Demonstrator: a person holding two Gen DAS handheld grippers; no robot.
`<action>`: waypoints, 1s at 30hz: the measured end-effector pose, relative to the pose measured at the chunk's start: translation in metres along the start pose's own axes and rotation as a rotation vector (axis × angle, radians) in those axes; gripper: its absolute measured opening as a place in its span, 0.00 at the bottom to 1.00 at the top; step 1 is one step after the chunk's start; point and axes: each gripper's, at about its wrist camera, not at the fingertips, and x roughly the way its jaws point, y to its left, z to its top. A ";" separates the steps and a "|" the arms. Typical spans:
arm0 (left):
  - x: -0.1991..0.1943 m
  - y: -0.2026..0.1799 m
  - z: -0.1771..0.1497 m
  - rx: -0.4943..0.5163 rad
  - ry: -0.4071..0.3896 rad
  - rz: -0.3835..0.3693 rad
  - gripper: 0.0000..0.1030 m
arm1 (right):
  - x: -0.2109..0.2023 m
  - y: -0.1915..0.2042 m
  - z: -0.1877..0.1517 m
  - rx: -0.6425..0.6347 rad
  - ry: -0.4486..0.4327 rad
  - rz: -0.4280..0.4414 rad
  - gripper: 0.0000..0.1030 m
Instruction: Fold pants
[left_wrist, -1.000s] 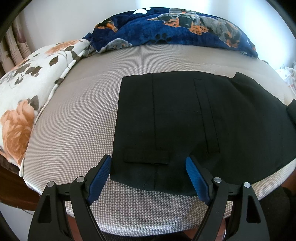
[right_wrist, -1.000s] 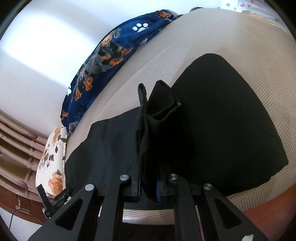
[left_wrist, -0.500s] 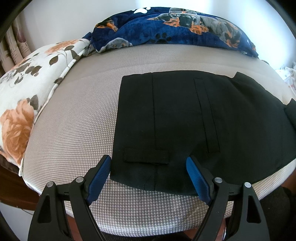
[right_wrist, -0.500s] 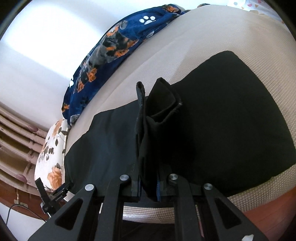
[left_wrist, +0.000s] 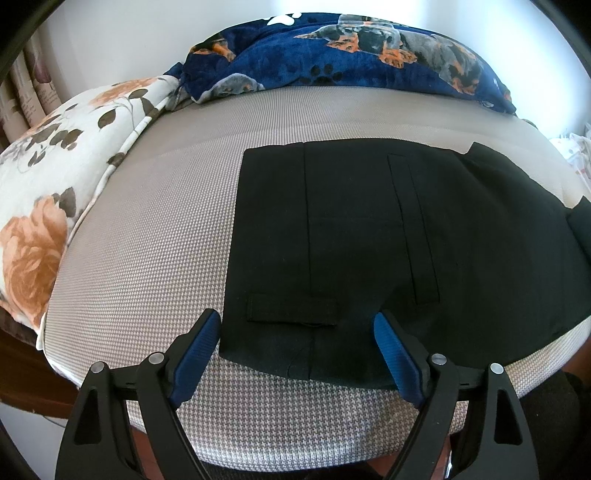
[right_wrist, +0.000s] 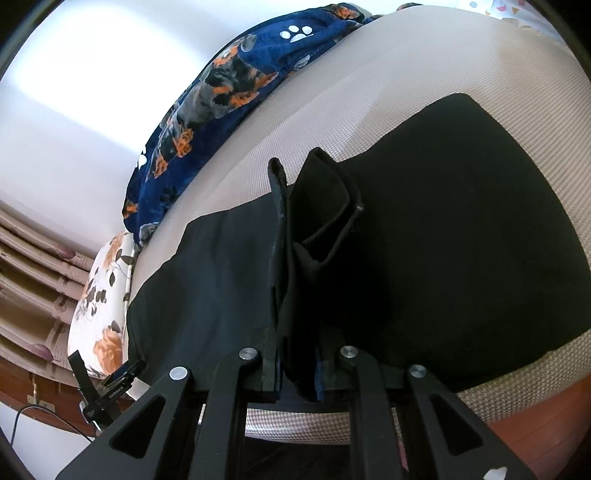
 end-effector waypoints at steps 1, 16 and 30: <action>0.001 0.000 0.000 -0.002 0.001 -0.001 0.83 | 0.000 0.000 0.000 -0.003 0.001 -0.001 0.14; 0.002 0.001 -0.001 -0.002 0.002 -0.003 0.84 | 0.004 0.010 -0.007 -0.045 0.006 -0.021 0.14; 0.003 0.002 0.000 -0.002 0.003 -0.005 0.84 | 0.008 0.020 -0.007 -0.073 0.015 -0.030 0.14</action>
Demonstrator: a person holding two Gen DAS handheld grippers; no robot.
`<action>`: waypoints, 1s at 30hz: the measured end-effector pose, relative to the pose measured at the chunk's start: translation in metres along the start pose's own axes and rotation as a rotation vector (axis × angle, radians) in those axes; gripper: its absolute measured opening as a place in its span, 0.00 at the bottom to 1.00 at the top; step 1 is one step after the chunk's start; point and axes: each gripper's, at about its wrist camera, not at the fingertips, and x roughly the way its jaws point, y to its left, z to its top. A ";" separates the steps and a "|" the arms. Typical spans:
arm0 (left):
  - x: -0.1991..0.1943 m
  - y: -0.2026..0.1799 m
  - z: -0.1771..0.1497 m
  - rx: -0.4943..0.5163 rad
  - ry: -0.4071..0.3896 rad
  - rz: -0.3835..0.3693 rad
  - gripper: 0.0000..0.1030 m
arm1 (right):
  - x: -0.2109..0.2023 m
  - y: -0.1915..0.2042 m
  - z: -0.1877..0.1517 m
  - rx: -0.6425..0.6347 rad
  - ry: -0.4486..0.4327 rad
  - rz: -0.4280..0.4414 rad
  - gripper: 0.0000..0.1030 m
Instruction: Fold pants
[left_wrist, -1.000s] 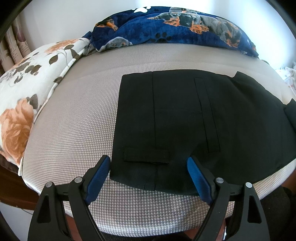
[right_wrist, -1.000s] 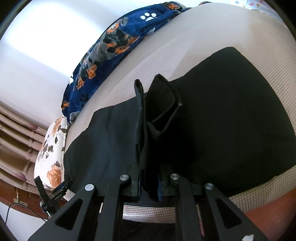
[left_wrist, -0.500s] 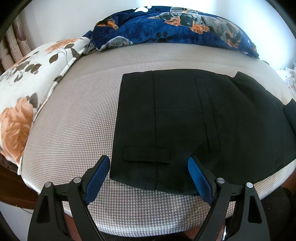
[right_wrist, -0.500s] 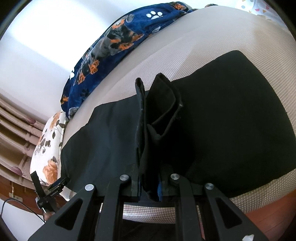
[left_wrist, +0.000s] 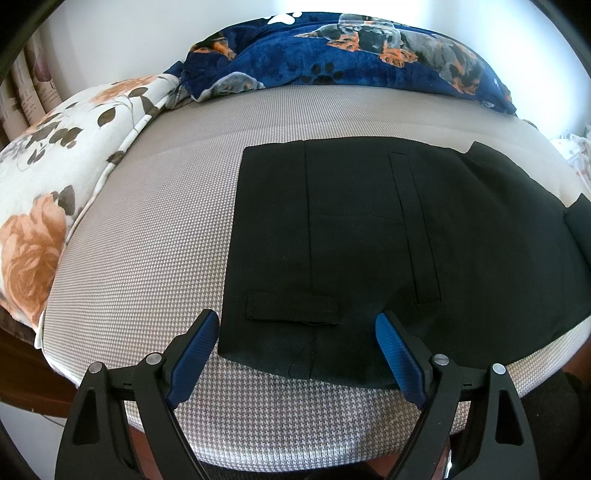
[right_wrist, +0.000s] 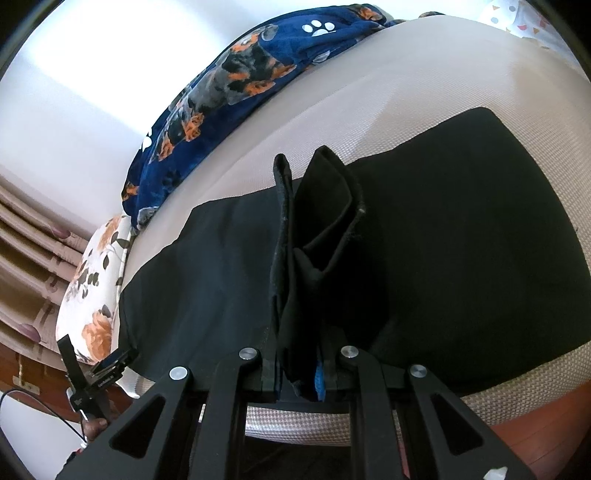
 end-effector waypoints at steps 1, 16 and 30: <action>0.000 0.000 0.000 0.000 0.000 0.000 0.84 | 0.000 0.001 0.000 -0.003 0.001 0.001 0.14; 0.001 0.001 0.000 0.000 0.000 -0.001 0.86 | 0.004 0.009 0.000 -0.032 0.011 0.005 0.14; 0.002 0.001 -0.001 -0.001 0.000 -0.001 0.88 | 0.008 0.018 -0.004 -0.065 0.021 0.002 0.18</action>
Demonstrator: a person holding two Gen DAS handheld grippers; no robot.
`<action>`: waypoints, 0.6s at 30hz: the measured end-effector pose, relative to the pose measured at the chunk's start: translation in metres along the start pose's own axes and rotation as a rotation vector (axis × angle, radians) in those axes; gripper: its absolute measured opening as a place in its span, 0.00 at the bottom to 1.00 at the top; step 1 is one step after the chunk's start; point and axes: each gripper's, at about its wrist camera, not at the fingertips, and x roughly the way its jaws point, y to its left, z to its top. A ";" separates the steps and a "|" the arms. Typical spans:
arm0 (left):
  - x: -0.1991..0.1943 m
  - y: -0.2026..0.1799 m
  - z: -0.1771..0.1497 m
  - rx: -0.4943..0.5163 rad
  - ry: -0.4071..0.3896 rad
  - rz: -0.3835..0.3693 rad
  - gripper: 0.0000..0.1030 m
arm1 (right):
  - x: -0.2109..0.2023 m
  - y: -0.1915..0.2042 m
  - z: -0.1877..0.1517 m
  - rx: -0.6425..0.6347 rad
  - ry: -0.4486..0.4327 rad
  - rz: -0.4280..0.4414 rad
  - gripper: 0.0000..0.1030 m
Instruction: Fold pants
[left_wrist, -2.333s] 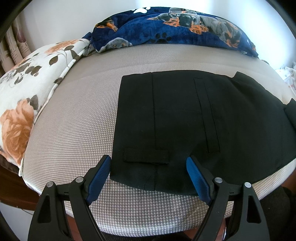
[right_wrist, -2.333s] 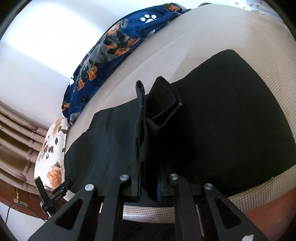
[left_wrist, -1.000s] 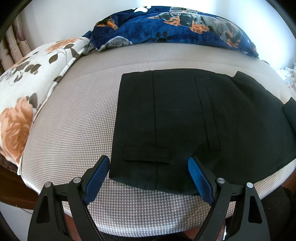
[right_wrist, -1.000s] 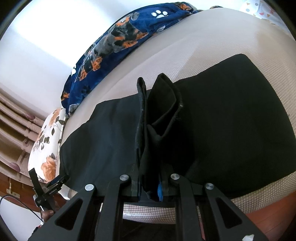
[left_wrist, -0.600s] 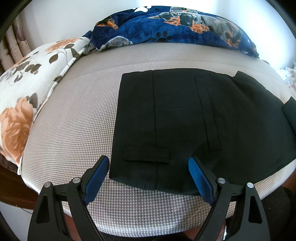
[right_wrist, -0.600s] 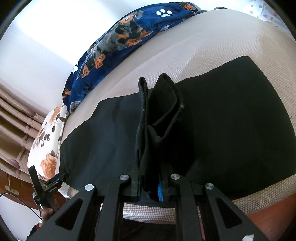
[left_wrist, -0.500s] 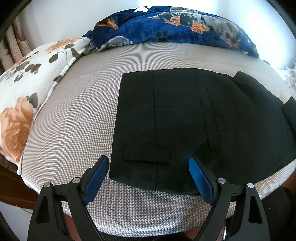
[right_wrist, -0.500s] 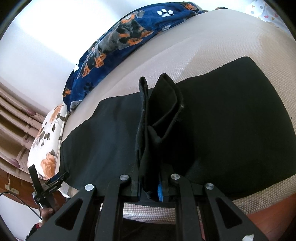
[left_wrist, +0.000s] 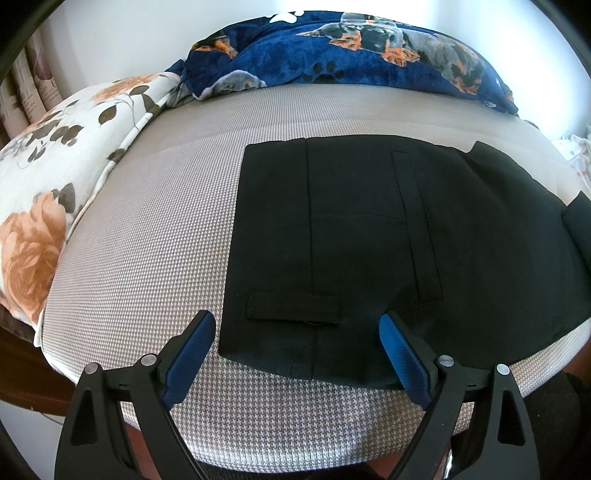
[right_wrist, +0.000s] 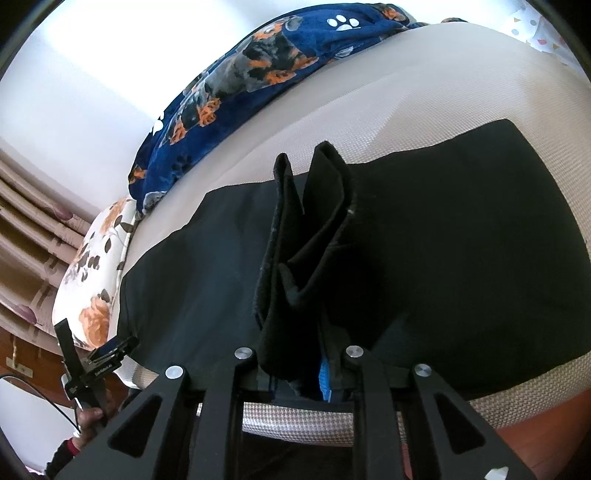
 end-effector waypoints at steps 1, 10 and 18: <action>0.000 0.000 0.000 0.000 0.000 0.000 0.88 | 0.000 0.000 0.000 -0.002 0.001 0.000 0.18; 0.000 0.000 0.000 0.000 0.000 0.000 0.88 | 0.001 0.010 -0.004 -0.044 0.002 -0.014 0.22; 0.001 0.001 0.000 -0.002 0.002 -0.002 0.89 | 0.002 0.017 -0.006 -0.052 0.019 0.008 0.35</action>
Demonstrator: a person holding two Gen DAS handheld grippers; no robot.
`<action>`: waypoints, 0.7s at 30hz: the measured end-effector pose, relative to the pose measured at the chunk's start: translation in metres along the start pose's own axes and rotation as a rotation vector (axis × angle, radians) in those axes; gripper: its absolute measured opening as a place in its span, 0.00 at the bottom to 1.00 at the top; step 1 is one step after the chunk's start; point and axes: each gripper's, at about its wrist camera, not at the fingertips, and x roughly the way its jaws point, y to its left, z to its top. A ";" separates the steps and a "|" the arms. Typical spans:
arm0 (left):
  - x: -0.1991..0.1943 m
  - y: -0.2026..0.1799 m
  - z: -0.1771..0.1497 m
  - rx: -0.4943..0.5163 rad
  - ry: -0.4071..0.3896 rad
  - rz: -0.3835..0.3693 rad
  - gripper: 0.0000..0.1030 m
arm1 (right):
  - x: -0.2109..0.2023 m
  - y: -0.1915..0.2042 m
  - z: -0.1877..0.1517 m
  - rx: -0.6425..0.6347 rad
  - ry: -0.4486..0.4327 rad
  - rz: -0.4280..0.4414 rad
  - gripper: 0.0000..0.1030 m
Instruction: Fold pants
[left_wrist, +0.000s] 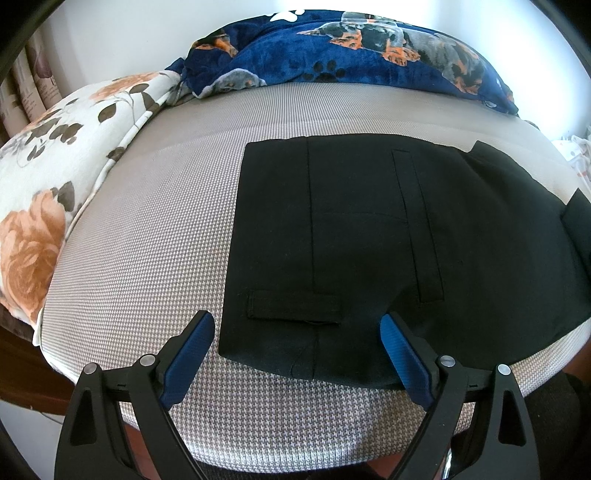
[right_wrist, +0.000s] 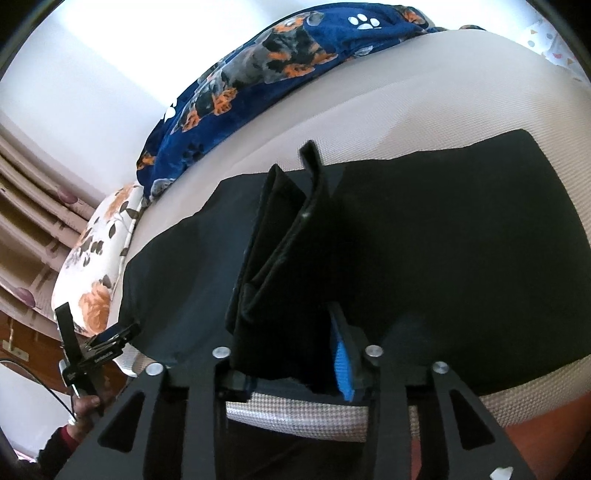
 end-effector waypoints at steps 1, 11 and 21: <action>0.000 0.000 -0.001 -0.001 0.001 -0.001 0.89 | 0.000 0.002 0.000 -0.004 0.004 0.004 0.37; 0.000 0.001 -0.004 -0.003 0.003 -0.003 0.89 | -0.039 -0.020 0.015 0.211 -0.062 0.376 0.51; 0.003 0.001 -0.005 -0.009 0.005 -0.005 0.90 | -0.071 -0.112 0.053 0.281 -0.199 0.086 0.23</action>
